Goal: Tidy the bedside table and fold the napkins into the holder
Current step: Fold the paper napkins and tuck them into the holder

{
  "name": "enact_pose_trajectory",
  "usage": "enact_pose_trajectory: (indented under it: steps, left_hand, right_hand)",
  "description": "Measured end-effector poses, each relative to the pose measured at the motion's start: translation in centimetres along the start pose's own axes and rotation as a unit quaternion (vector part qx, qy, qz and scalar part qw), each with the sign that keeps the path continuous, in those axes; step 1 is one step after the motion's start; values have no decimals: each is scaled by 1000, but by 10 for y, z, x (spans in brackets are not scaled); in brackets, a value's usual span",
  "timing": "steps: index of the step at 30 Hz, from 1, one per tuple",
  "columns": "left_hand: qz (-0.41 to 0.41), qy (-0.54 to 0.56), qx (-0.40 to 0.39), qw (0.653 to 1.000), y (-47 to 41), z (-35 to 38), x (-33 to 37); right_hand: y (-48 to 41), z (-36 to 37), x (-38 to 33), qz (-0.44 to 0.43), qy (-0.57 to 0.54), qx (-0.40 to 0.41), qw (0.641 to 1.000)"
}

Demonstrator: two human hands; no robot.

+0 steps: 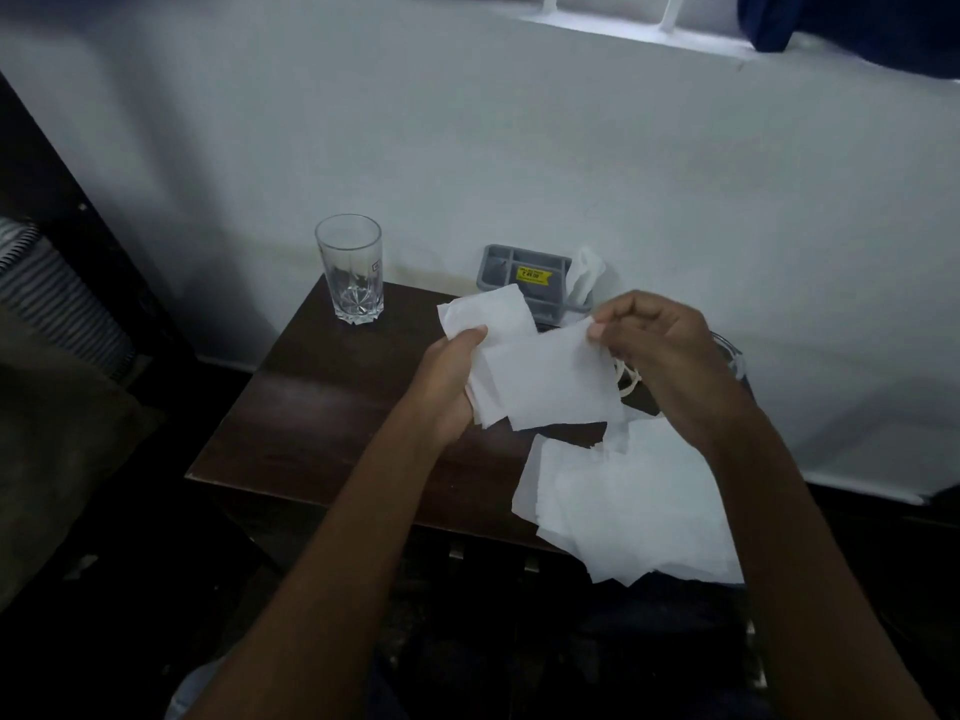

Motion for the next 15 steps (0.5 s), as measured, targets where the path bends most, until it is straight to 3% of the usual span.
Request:
enact_pose_trajectory:
  steps: [5,10,15]
  left_hand:
    - [-35,27,-102,994,10,21,-7]
    - [-64,13,-197,978,30,39,-15]
    - [-83,26,-191,978,35,43,-21]
  right_hand:
    - [1,-5,-18,-2,-50,31,998]
    - [-4,-9,-5,21,-50,114,992]
    - [-6,-14,7,14,15,159,987]
Point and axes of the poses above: each hand's wrist, its own y-axis away from the middle knuckle, its own z-axis out of the palm, x = y × z, the point moved 7 cm from there along -y, towards the middle knuckle, and after that the axes turned 10 degrees about x, right-handed, at the moved point
